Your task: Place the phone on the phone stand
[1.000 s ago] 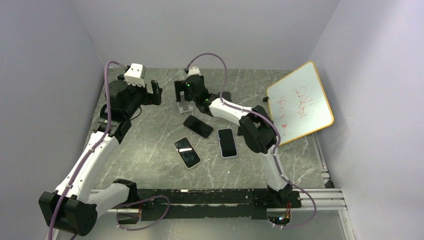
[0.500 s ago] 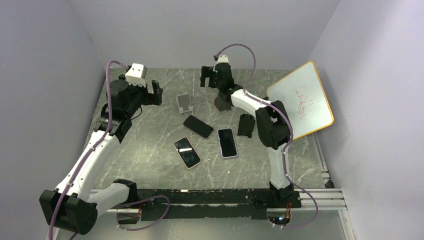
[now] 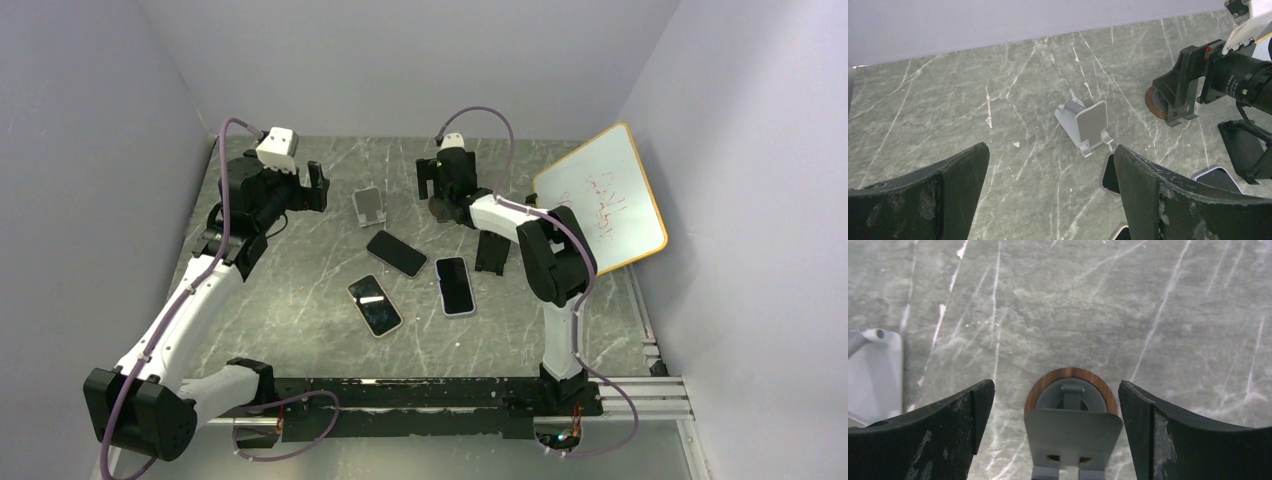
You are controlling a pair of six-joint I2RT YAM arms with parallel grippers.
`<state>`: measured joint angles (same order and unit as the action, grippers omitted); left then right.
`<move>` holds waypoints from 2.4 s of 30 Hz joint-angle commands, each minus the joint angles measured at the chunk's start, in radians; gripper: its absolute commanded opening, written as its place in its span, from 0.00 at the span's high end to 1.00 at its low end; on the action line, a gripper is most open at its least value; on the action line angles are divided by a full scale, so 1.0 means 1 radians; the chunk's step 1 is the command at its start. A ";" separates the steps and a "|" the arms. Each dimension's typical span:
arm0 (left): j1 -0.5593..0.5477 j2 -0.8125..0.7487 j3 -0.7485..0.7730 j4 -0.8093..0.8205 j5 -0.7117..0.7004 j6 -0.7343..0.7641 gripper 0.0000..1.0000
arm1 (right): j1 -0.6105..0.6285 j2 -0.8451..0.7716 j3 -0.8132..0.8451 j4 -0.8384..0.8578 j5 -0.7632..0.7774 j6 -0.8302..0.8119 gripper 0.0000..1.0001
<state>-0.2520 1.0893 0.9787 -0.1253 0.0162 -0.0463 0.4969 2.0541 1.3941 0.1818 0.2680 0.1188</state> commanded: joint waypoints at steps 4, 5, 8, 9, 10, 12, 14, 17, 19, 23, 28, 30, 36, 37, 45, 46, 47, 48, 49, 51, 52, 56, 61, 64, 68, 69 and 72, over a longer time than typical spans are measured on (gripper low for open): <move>0.005 0.010 0.019 0.003 0.043 -0.019 0.00 | -0.003 -0.039 -0.067 0.057 0.075 -0.031 0.00; 0.005 0.009 0.017 0.004 0.044 -0.020 0.00 | -0.003 -0.037 -0.070 0.059 0.078 -0.031 0.00; 0.005 0.010 0.015 0.006 0.048 -0.023 0.00 | -0.003 -0.027 -0.076 0.062 0.093 -0.028 0.00; 0.005 0.011 0.014 0.006 0.049 -0.023 0.00 | -0.003 -0.024 -0.077 0.062 0.095 -0.026 0.00; 0.005 0.011 0.014 0.006 0.048 -0.023 0.00 | -0.003 -0.020 -0.079 0.064 0.095 -0.025 0.00; 0.005 0.012 0.014 0.006 0.044 -0.023 0.00 | -0.003 -0.014 -0.082 0.064 0.093 -0.019 0.00; 0.005 0.016 0.012 0.007 0.044 -0.023 0.00 | -0.002 -0.009 -0.085 0.065 0.093 -0.013 0.00; 0.005 0.025 0.014 0.007 0.046 -0.024 0.00 | -0.002 -0.005 -0.097 0.076 0.096 -0.002 0.04; 0.005 0.029 0.015 0.006 0.047 -0.024 0.00 | -0.003 -0.003 -0.102 0.080 0.096 0.005 0.07; 0.005 0.034 0.012 0.008 0.048 -0.026 0.00 | -0.003 0.010 -0.114 0.088 0.091 0.018 0.12; 0.005 0.048 0.014 0.009 0.051 -0.027 0.00 | -0.003 0.025 -0.125 0.099 0.081 0.031 0.29; 0.005 0.055 0.016 0.009 0.051 -0.028 0.00 | -0.003 0.033 -0.124 0.099 0.076 0.032 0.34; 0.005 0.070 0.020 0.006 0.047 -0.026 0.00 | -0.003 0.063 -0.099 0.097 0.051 0.038 0.46; 0.005 0.070 0.020 0.006 0.047 -0.025 0.00 | -0.002 0.064 -0.097 0.098 0.047 0.042 0.46; 0.005 0.068 0.018 0.006 0.047 -0.026 0.00 | 0.011 0.085 -0.056 0.092 0.025 0.056 0.49; 0.005 0.067 0.018 0.006 0.047 -0.026 0.00 | 0.015 0.089 -0.046 0.090 0.027 0.056 0.49; 0.005 0.066 0.018 0.006 0.048 -0.026 0.00 | 0.022 0.094 -0.037 0.088 0.028 0.056 0.49; 0.005 0.066 0.018 0.006 0.048 -0.026 0.00 | 0.029 0.100 -0.025 0.085 0.028 0.060 0.49; 0.005 0.065 0.018 0.006 0.049 -0.026 0.00 | 0.035 0.107 -0.013 0.082 0.026 0.062 0.49; 0.005 0.063 0.018 0.004 0.052 -0.027 0.00 | 0.050 0.122 0.014 0.076 0.020 0.069 0.49; 0.005 0.063 0.018 0.004 0.054 -0.027 0.00 | 0.061 0.130 0.034 0.070 0.020 0.069 0.49; 0.005 0.057 0.015 0.007 0.062 -0.030 0.00 | 0.095 0.161 0.084 0.057 0.026 0.072 0.49; 0.005 0.049 0.014 0.007 0.061 -0.033 0.00 | 0.126 0.176 0.108 0.049 0.047 0.085 0.49; 0.005 0.047 0.014 0.007 0.059 -0.037 0.00 | 0.137 0.172 0.104 0.046 0.070 0.100 0.49; 0.005 0.043 0.012 0.006 0.056 -0.042 0.00 | 0.152 0.159 0.087 0.031 0.135 0.145 0.48; 0.005 0.043 0.012 0.007 0.056 -0.044 0.00 | 0.154 0.159 0.087 0.024 0.150 0.157 0.48; 0.005 0.041 0.014 0.004 0.060 -0.046 0.00 | 0.161 0.164 0.091 0.001 0.170 0.190 0.48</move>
<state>-0.2520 1.1515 0.9787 -0.1246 0.0563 -0.0750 0.6331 2.2021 1.4811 0.2466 0.4038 0.2142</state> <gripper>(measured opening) 0.996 0.717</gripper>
